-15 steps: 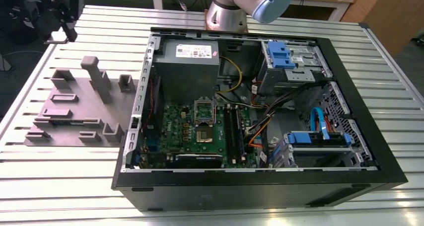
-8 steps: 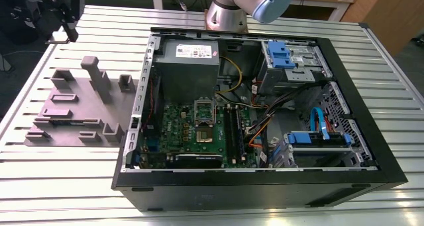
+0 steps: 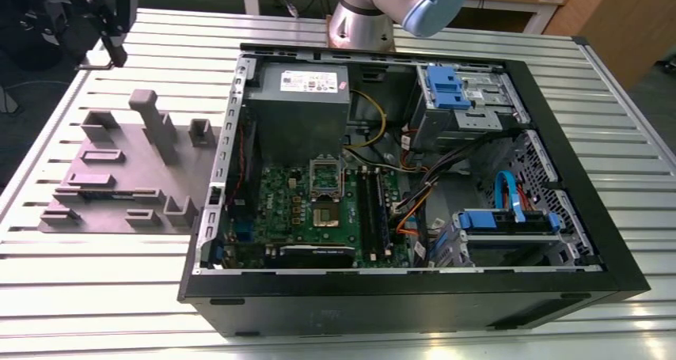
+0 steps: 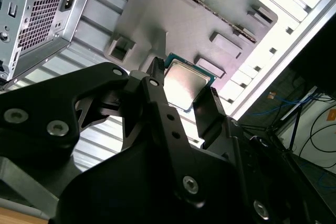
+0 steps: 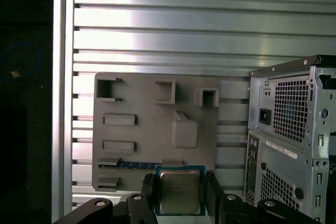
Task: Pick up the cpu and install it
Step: 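Pick up the cpu and move it towards the insertion slot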
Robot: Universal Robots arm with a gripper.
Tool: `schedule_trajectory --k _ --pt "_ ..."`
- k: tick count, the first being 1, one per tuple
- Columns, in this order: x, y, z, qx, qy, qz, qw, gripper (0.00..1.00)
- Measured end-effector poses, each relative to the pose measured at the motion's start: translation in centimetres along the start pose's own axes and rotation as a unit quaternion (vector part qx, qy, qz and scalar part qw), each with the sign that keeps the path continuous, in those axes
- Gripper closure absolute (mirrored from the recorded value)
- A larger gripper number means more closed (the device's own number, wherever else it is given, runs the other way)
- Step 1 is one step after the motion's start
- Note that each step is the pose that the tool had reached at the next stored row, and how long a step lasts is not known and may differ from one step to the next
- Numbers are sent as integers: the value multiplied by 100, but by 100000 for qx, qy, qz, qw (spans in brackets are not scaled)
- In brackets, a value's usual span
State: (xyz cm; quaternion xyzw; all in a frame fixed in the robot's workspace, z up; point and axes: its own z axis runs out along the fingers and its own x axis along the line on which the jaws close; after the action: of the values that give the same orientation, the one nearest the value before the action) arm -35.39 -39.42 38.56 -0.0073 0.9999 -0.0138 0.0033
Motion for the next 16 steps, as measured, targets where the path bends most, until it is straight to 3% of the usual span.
schedule_trajectory --k 16 --pt "-44 -1 0 0 0 0 100000 53"
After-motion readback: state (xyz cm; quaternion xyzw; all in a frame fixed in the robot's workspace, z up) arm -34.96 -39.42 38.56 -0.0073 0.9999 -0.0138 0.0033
